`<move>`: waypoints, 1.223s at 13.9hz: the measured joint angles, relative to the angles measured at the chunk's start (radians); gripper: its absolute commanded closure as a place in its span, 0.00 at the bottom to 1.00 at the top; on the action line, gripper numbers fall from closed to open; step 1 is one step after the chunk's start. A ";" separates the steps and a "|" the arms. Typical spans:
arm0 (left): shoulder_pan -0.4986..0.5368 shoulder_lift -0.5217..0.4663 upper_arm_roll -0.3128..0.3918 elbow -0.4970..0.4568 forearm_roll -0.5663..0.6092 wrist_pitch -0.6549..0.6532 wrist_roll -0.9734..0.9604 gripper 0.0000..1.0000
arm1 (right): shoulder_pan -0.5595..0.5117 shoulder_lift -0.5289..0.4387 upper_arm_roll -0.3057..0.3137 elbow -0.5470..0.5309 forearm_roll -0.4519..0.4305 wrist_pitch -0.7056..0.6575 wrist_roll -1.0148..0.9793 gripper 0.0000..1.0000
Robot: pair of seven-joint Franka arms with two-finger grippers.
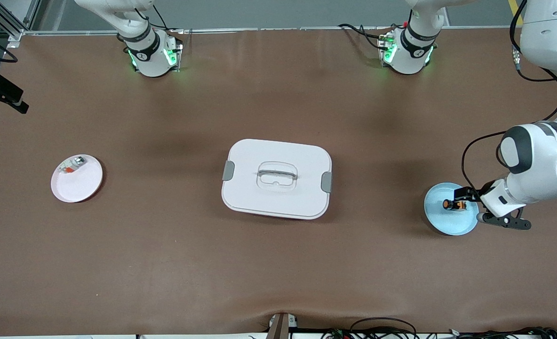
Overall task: Transfer orange switch to right arm and place
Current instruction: 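Lower the left gripper over the orange switch on the blue plate, then close the left gripper on the orange switch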
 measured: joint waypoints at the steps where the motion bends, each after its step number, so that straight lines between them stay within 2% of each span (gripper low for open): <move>1: 0.000 0.007 0.000 0.000 -0.015 0.003 0.000 0.00 | 0.000 0.000 0.000 0.000 0.000 0.000 0.000 0.00; 17: 0.022 0.092 0.000 0.000 -0.031 0.080 0.000 0.00 | -0.018 0.001 0.002 -0.001 0.011 -0.020 -0.003 0.00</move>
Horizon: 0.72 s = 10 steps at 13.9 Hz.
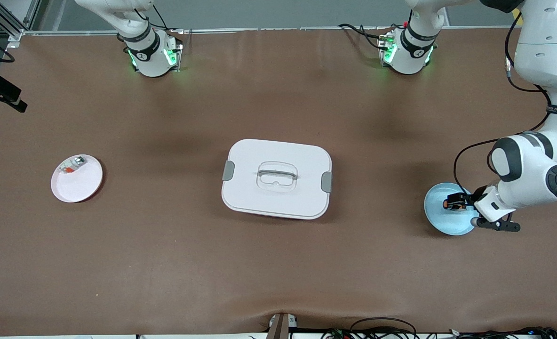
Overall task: Transfer orange switch to right arm and place
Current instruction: 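Close the left gripper on the orange switch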
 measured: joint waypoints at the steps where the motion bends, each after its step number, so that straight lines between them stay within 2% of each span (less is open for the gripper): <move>1: 0.002 0.003 0.000 0.000 0.000 0.002 0.000 0.00 | 0.000 0.000 0.000 0.000 0.004 -0.003 0.000 0.00; 10: 0.006 0.025 0.000 0.000 0.000 0.029 -0.001 0.00 | 0.000 -0.001 0.001 0.000 0.031 -0.008 0.030 0.00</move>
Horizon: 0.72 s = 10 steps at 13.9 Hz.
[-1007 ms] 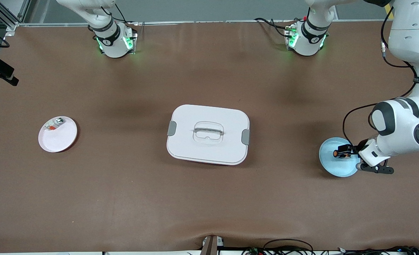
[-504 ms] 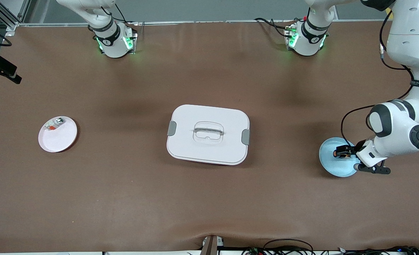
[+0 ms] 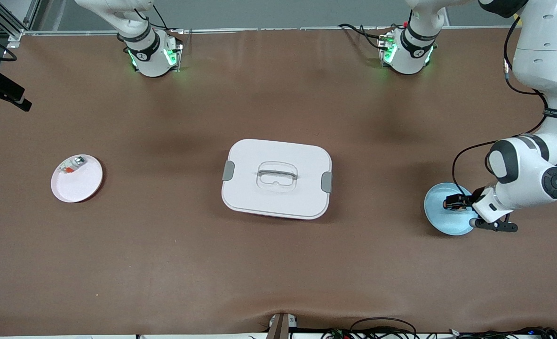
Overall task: Transfer orange switch to right arm and place
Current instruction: 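Close the left gripper on the orange switch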
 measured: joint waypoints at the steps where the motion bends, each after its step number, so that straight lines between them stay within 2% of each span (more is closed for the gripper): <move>1: 0.000 0.001 0.000 0.000 -0.001 0.000 -0.001 0.00 | 0.000 0.000 0.000 0.000 0.000 0.000 0.000 0.00; 10: -0.001 0.031 -0.003 0.000 -0.002 0.031 -0.014 0.00 | -0.002 -0.001 -0.006 0.001 -0.001 0.001 0.000 0.00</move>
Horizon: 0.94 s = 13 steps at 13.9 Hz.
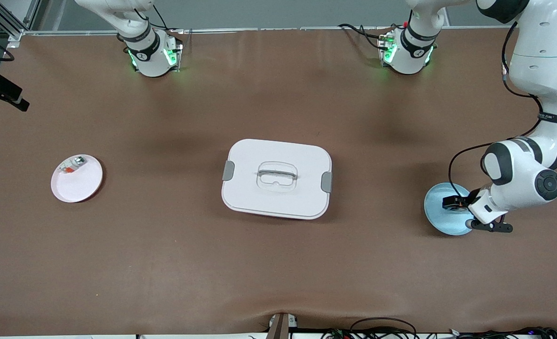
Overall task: Transfer orange switch to right arm and place
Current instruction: 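Close the left gripper on the orange switch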
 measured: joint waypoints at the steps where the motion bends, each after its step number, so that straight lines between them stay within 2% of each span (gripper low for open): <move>1: 0.000 0.002 0.000 0.000 0.000 0.001 0.000 0.00 | 0.000 0.000 0.000 0.000 0.000 0.000 0.000 0.00; 13: -0.002 0.012 -0.001 0.000 0.000 0.008 -0.015 0.00 | -0.001 -0.001 -0.002 0.018 -0.002 0.015 0.001 0.00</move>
